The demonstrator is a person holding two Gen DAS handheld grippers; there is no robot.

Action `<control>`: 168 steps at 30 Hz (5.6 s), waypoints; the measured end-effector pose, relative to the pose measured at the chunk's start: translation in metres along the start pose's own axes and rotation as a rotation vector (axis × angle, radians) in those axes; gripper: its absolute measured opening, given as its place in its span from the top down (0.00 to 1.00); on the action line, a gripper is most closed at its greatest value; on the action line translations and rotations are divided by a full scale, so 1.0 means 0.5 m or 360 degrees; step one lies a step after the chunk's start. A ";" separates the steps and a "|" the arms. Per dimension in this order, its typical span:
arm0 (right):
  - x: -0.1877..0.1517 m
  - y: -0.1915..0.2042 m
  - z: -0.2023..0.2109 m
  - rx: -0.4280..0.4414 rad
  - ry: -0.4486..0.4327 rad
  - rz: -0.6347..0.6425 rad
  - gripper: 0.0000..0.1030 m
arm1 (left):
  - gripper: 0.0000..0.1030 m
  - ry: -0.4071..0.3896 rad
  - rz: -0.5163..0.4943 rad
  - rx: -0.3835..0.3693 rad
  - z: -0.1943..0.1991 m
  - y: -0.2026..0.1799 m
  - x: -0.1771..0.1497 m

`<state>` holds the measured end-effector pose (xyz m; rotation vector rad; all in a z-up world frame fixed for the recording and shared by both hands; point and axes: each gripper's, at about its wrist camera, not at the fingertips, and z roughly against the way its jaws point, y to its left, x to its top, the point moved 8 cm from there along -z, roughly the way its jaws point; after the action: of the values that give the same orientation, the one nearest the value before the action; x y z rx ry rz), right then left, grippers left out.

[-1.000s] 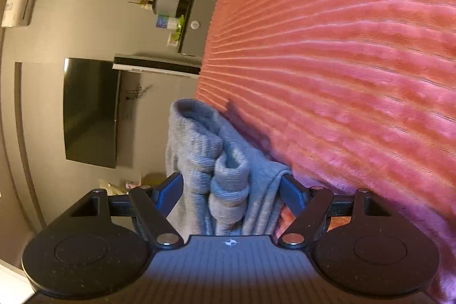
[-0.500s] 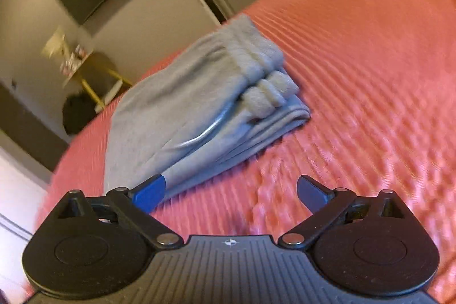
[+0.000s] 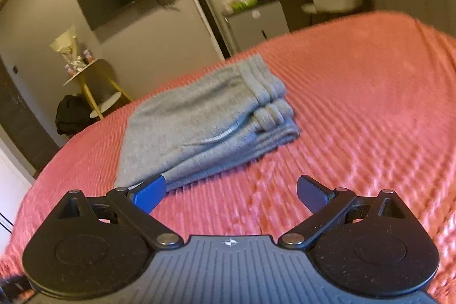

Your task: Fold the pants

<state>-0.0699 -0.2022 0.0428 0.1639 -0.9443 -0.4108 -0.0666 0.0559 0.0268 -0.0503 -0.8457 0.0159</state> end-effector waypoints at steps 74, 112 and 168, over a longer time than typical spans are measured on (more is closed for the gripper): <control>0.069 -0.195 -0.406 0.0632 0.0234 -0.1332 0.47 | 0.19 0.0501 0.1346 -0.0751 -0.490 -0.005 0.095; 0.149 0.028 -0.240 0.0156 -0.0186 0.0004 0.54 | 0.41 0.0190 0.0303 -0.0125 -0.448 -0.044 0.168; -0.004 0.108 -0.179 -0.0199 0.0192 0.0469 0.04 | 0.13 0.0090 0.0089 -0.0277 -0.319 0.017 0.005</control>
<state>0.0162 -0.1560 0.0060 -0.0641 -0.8061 -0.1845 0.0547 0.0581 -0.0773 -0.2367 -0.7876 -0.0067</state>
